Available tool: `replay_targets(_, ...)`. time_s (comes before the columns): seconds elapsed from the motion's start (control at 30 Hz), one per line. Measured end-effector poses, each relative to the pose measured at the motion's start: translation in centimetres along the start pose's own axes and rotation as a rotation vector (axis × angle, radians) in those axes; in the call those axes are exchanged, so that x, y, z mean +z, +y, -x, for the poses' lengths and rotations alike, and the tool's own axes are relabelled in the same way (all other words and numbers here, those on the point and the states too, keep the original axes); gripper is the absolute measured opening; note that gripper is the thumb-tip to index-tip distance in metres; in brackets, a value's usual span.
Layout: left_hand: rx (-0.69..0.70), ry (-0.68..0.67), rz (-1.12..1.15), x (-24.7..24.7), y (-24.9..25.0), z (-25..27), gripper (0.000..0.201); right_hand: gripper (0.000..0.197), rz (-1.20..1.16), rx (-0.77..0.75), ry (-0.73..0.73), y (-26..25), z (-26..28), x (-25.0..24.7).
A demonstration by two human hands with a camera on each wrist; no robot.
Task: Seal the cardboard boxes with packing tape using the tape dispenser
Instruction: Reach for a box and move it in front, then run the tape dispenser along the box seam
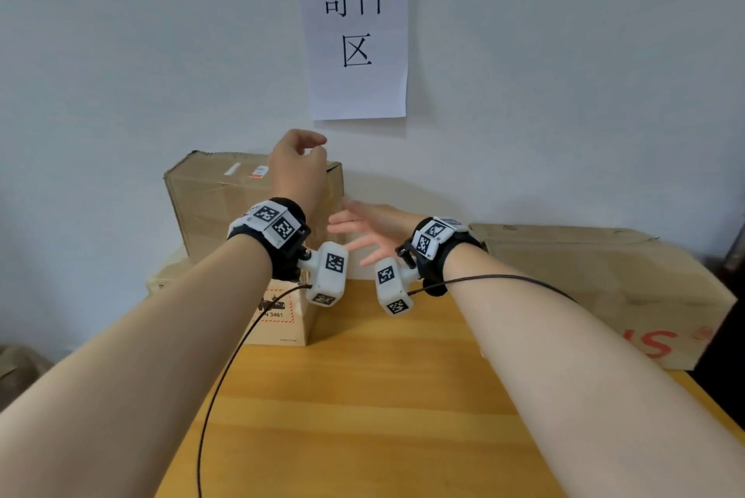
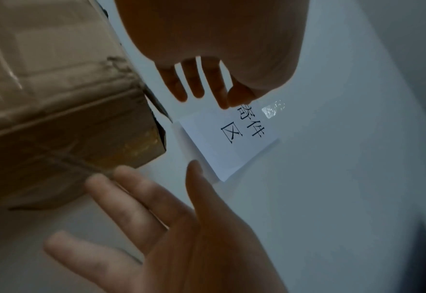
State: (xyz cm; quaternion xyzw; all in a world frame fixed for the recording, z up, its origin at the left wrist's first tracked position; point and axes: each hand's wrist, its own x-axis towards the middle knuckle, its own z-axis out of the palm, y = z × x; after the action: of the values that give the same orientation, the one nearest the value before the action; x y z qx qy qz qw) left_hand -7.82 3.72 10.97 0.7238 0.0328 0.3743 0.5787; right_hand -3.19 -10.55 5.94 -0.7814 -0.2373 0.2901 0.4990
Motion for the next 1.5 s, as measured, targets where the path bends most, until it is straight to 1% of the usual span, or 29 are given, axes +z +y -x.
replay_targets(0.07,-0.057,-0.067,0.016,1.6,0.3,0.6,0.026,0.062,0.006,0.013,0.093,1.0,1.4,-1.9)
replay_targets(0.13,-0.082,-0.172,-0.01,3.7,0.5,1.7,0.026,0.056,0.009,0.041,0.207,2.2,3.2,-4.1)
replay_targets(0.3,-0.197,-0.357,-0.03,9.1,0.7,4.0,0.027,0.044,0.141,0.127,0.44,5.0,8.2,-9.0)
replay_targets(0.43,-0.326,-0.492,-0.054,13.5,0.4,6.2,0.024,0.042,0.3,0.271,0.631,8.9,12.2,-13.6)
replay_targets(0.53,-0.426,-0.622,-0.069,16.2,-0.5,7.7,0.021,0.039,0.36,0.403,0.769,12.8,15.3,-16.8)
replay_targets(0.6,-0.463,-0.723,-0.084,17.9,-1.3,8.8,0.018,0.033,0.373,0.508,0.832,15.3,17.2,-18.2)
replay_targets(0.67,-0.468,-0.798,-0.119,20.1,-2.1,10.2,0.025,0.025,0.387,0.604,0.882,17.5,18.9,-19.3)
replay_targets(0.7,-0.461,-0.82,-0.145,21.1,-2.5,10.8,0.026,0.024,0.401,0.634,0.893,18.4,19.5,-19.7)
replay_targets(0.77,-0.462,-0.843,-0.19,23.0,-3.2,11.8,0.023,0.028,0.422,0.671,0.93,20.7,20.4,-21.2)
replay_targets(0.83,-0.464,-0.851,-0.231,24.6,-4.2,12.4,0.021,0.033,0.443,0.685,0.987,21.5,21.8,-21.8)
replay_targets(0.9,-0.458,-0.84,-0.276,25.6,-4.9,12.8,0.018,0.034,0.451,0.7,1.017,21.8,23.4,-22.2)
replay_targets(0.93,-0.441,-0.829,-0.309,26.0,-5.4,13.0,0.017,0.038,0.454,0.729,1.031,22.1,24.1,-22.6)
replay_targets(1.0,-0.426,-0.814,-0.377,26.6,-6.4,12.9,0.02,0.056,0.427,0.804,1.068,22.8,25.2,-23.6)
replay_targets(1.1,-0.46,-0.81,-0.404,27.1,-8.0,12.9,0.053,0.109,0.312,0.879,1.103,23.7,24.9,-24.4)
replay_targets(1.13,-0.479,-0.798,-0.383,27.1,-8.3,13.1,0.055,0.118,0.299,0.898,1.1,23.9,24.6,-24.6)
replay_targets(1.17,-0.486,-0.779,-0.364,27.0,-8.6,13.3,0.052,0.119,0.307,0.902,1.116,24.1,24.2,-24.9)
replay_targets(1.27,-0.463,-0.741,-0.33,26.5,-8.8,13.7,0.04,0.113,0.332,0.911,1.138,23.6,23.7,-24.5)
replay_targets(1.37,-0.448,-0.741,-0.339,25.6,-8.8,13.4,0.034,0.114,0.31,0.915,1.135,23.4,23.1,-23.6)
replay_targets(1.4,-0.446,-0.738,-0.346,25.1,-8.7,13.2,0.032,0.119,0.308,0.916,1.127,23.3,22.6,-23.3)
replay_targets(1.43,-0.44,-0.726,-0.356,24.6,-8.8,12.9,0.028,0.129,0.302,0.924,1.113,23.2,22.2,-22.9)
replay_targets(1.5,-0.44,-0.719,-0.372,23.2,-8.5,12.6,0.006,0.161,0.287,0.905,1.038,23.6,20.9,-22.7)
